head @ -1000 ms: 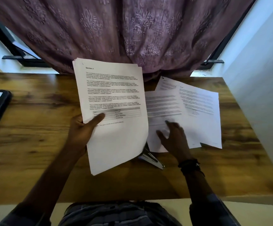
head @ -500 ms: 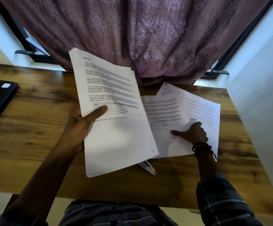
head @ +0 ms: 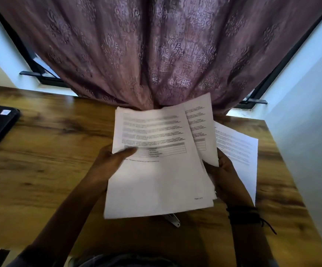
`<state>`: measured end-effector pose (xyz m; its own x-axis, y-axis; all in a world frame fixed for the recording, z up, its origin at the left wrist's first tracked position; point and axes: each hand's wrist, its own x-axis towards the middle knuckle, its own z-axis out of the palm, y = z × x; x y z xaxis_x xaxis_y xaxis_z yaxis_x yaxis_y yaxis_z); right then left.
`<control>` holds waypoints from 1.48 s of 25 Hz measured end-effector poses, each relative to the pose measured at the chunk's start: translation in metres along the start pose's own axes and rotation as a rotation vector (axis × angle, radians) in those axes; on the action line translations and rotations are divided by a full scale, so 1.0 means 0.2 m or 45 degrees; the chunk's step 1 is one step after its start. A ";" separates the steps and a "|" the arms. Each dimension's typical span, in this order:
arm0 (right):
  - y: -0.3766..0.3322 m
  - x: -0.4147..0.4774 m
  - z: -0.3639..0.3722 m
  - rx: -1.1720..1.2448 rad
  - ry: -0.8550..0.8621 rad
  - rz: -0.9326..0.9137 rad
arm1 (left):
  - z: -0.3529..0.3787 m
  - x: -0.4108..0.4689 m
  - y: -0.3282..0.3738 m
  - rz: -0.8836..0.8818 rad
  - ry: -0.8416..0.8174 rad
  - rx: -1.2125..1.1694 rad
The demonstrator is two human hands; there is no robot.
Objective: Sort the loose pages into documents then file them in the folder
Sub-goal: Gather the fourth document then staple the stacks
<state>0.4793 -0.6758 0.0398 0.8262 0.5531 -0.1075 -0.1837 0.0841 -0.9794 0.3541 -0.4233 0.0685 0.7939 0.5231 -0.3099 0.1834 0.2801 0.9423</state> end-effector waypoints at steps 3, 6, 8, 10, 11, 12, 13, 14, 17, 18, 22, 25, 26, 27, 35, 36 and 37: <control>0.03 -0.02 0.00 -0.004 -0.041 0.004 | -0.02 0.00 -0.05 -0.131 -0.007 -0.006; 0.04 -0.04 0.00 0.068 -0.106 0.080 | -0.04 0.01 -0.09 -0.234 -0.047 -0.075; 0.02 -0.05 0.02 0.101 -0.152 0.094 | -0.04 0.01 -0.10 -0.290 -0.066 -0.121; -0.02 -0.06 0.05 -0.011 -0.139 0.051 | -0.04 0.02 -0.11 -0.301 -0.084 -0.119; -0.04 -0.06 0.07 -0.098 -0.120 0.020 | -0.04 0.02 -0.11 -0.282 -0.095 -0.105; -0.06 -0.05 0.09 -0.164 -0.099 0.008 | -0.04 0.02 -0.12 -0.253 -0.102 -0.089; -0.09 -0.05 0.11 -0.187 -0.060 0.015 | -0.04 0.02 -0.12 -0.221 -0.106 -0.075; -0.11 -0.04 0.13 -0.194 0.033 0.029 | -0.05 0.02 -0.13 -0.182 -0.107 -0.063; -0.12 -0.02 0.13 -0.282 0.089 0.014 | -0.04 0.02 -0.12 -0.009 -0.076 -0.051; -0.14 -0.01 0.14 -0.365 0.023 -0.017 | -0.04 0.02 -0.11 0.072 -0.056 -0.045; -0.08 0.09 0.17 -0.597 0.024 -0.203 | -0.06 0.04 -0.07 0.466 0.001 0.119; -0.02 0.16 0.25 -0.664 0.016 -0.306 | -0.09 0.08 -0.06 0.580 0.025 0.219; 0.00 0.16 0.28 -0.666 0.012 -0.321 | -0.09 0.09 -0.06 0.593 0.039 0.226; 0.03 0.17 0.30 -0.647 0.012 -0.326 | -0.10 0.10 -0.07 0.594 0.052 0.214; 0.20 0.18 0.31 -0.678 0.007 -0.216 | -0.19 0.18 -0.20 0.509 0.066 0.226; 0.20 0.17 0.29 -0.670 0.014 -0.206 | -0.19 0.17 -0.19 0.505 0.061 0.245; 0.21 0.17 0.23 -0.729 0.063 -0.187 | -0.18 0.17 -0.18 0.497 0.059 0.255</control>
<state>0.4746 -0.6150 0.0025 0.8477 0.5288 0.0418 0.2394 -0.3112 -0.9197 0.3529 -0.3870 0.0202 0.7998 0.5958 0.0733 -0.0129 -0.1051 0.9944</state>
